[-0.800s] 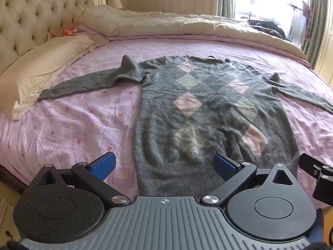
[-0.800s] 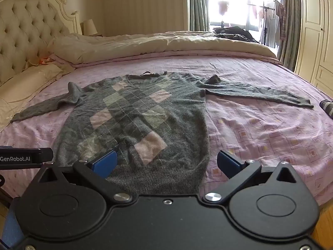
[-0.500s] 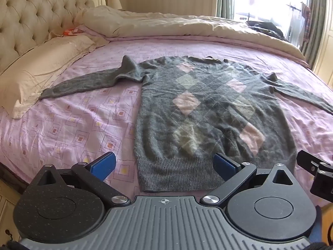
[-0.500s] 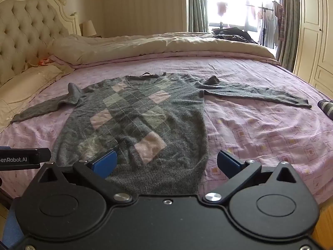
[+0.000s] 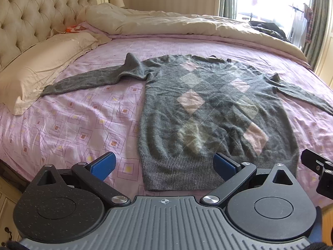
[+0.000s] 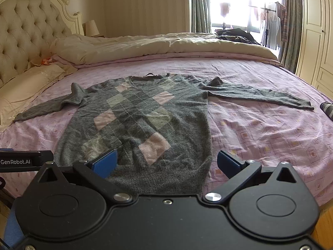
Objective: Fold small clothes
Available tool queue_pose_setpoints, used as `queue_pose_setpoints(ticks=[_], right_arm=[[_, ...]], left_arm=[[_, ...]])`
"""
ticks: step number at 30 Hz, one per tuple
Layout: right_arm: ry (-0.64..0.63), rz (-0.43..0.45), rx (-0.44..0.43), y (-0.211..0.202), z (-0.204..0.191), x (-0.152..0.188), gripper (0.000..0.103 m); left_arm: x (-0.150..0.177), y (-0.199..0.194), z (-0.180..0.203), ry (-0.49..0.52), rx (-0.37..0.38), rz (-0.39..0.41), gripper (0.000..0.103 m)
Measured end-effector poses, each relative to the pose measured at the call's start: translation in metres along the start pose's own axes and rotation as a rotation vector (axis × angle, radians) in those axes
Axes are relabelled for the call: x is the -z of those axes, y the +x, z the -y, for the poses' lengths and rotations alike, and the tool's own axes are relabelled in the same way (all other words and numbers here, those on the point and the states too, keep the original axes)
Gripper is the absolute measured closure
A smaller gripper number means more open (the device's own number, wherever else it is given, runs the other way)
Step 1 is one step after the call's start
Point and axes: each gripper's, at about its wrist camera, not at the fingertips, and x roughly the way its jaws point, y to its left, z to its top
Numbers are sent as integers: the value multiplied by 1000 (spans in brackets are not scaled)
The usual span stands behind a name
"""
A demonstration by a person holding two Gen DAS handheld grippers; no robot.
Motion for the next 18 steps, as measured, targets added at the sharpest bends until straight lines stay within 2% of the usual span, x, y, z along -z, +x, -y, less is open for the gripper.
queue_pose_setpoints(ticks=[18], right_arm=[[-5,-8,-4,3,-4,0,1]], left_arm=[[-1,2,3,7,-1,-7,2]])
